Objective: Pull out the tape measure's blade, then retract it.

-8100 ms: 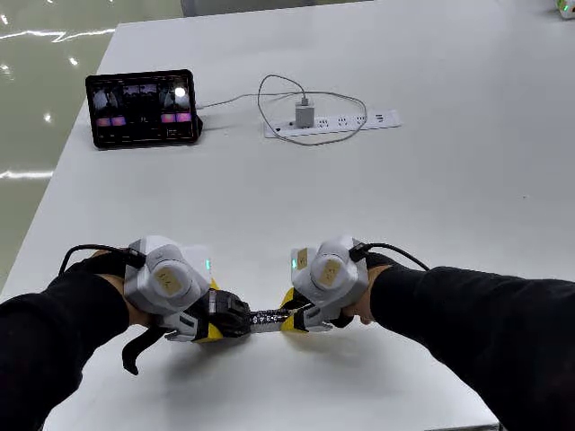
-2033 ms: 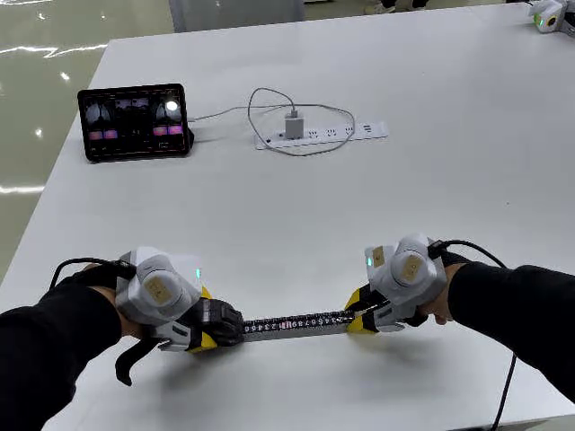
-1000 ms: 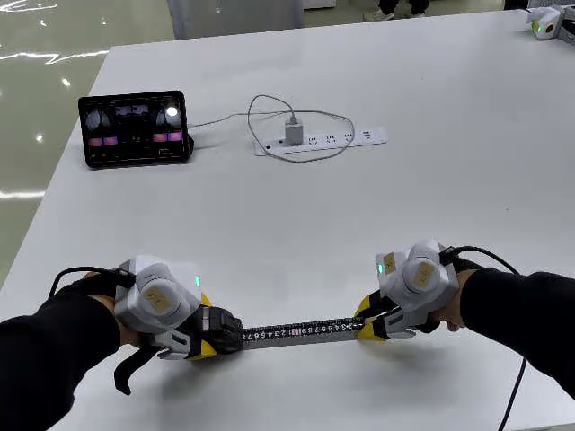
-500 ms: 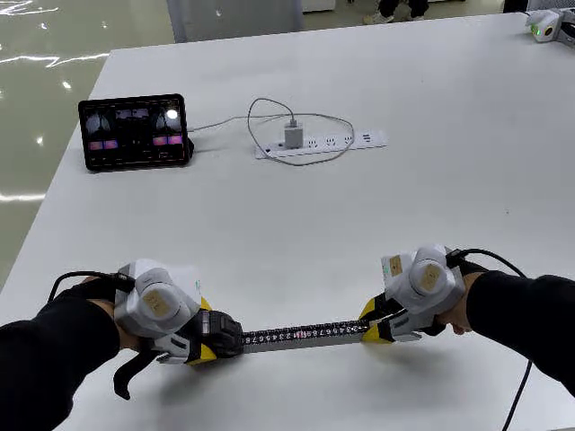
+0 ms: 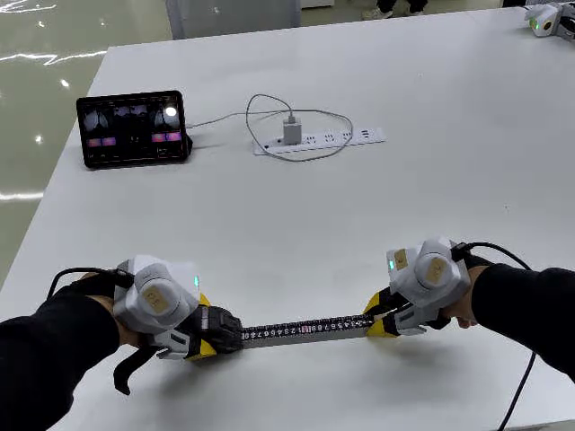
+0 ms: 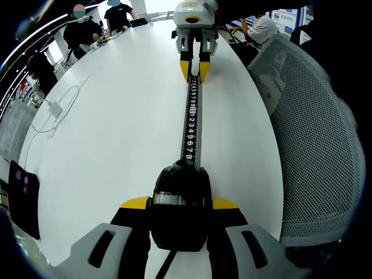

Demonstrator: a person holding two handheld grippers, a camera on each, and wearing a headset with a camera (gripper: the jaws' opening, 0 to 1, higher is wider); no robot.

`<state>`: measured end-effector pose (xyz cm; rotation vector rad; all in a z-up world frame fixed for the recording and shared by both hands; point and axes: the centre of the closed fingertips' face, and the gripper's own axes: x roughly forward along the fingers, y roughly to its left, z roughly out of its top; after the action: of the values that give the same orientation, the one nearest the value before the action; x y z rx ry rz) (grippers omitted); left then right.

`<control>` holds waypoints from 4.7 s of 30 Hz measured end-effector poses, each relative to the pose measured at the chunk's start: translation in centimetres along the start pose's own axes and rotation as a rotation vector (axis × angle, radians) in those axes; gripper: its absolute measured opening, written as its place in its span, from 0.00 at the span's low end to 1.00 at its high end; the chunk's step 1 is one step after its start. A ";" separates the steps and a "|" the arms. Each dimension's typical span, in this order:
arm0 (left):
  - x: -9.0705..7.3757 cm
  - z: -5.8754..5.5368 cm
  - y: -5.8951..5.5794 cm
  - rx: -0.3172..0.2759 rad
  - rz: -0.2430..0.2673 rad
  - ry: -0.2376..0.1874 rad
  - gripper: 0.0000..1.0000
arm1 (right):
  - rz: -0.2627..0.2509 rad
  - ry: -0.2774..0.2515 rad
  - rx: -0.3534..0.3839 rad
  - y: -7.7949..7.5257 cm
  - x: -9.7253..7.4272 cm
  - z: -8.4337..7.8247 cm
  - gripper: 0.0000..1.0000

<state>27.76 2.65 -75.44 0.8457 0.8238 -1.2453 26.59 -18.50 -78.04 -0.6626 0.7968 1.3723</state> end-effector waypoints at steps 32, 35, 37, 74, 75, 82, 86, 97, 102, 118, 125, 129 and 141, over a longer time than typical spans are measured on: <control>0.0 0.0 0.0 0.001 0.000 0.000 0.31 | -0.009 0.005 0.024 -0.1 -1.1 -1.4 0.10; 0.0 0.0 0.0 0.001 0.001 0.000 0.31 | -0.010 0.006 0.026 -0.1 -1.2 -1.5 0.10; 0.0 0.0 0.0 0.002 0.001 0.000 0.31 | -0.010 0.007 0.026 -0.1 -1.2 -1.6 0.10; 0.0 0.0 0.0 0.005 -0.001 0.002 0.31 | -0.016 0.008 0.051 -0.3 -2.3 -2.9 0.10; 0.0 0.0 0.0 0.005 -0.001 0.003 0.31 | -0.017 0.008 0.051 -0.3 -2.3 -2.9 0.10; 0.0 0.0 0.1 0.006 0.000 0.002 0.31 | -0.018 0.011 0.044 -0.3 -2.3 -2.9 0.10; 0.1 0.0 0.1 0.006 0.001 0.001 0.31 | -0.018 0.008 0.044 -0.3 -2.2 -2.9 0.10; 0.1 0.1 0.1 0.013 0.000 -0.003 0.32 | -0.003 0.021 0.042 -0.3 -2.2 -2.7 0.11; 0.1 0.2 0.0 0.034 -0.005 0.008 0.32 | 0.003 0.061 0.007 -0.2 -2.1 -2.7 0.12; -0.3 0.2 0.0 0.012 -0.001 0.029 0.32 | 0.015 0.129 -0.081 -0.1 -2.1 -3.0 0.13; -1.3 -0.1 0.0 -0.013 -0.001 0.030 0.36 | 0.015 0.135 -0.109 -0.5 -2.8 -2.5 0.20; -1.5 -0.6 0.6 -0.034 0.025 0.035 0.49 | 0.006 0.135 -0.111 -0.7 -3.4 -2.0 0.26; -2.2 -0.3 0.0 -0.105 0.021 -0.010 0.72 | -0.047 0.102 -0.060 0.1 -5.1 -1.9 0.46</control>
<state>27.48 3.93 -73.66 0.7612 0.8633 -1.1766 26.14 -22.98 -74.99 -0.7979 0.8185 1.3323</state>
